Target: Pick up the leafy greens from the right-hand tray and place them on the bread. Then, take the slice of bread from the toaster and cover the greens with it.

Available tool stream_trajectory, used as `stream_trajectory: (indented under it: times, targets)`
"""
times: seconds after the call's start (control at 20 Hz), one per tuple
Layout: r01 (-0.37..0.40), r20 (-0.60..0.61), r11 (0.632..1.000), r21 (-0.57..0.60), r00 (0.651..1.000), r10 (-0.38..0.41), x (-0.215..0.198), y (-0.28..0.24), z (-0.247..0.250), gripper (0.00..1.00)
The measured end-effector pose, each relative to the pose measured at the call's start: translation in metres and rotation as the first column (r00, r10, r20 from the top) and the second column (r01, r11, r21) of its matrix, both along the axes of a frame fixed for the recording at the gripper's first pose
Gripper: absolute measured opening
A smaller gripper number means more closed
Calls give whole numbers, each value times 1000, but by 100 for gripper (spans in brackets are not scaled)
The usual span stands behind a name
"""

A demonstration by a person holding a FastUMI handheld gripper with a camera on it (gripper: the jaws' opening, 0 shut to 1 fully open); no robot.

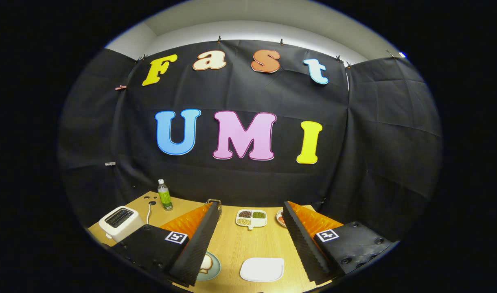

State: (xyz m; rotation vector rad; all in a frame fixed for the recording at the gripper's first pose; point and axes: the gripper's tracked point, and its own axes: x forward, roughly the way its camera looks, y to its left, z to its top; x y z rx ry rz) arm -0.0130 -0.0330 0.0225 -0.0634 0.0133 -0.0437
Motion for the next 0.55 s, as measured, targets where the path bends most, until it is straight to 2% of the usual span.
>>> stream_trajectory:
  times: [0.2,0.55]
  targets:
    - [-42,-4,999,-21,999,42,2,-18,-2,98]
    - [-82,-47,996,32,995,84,1,-28,-14,98]
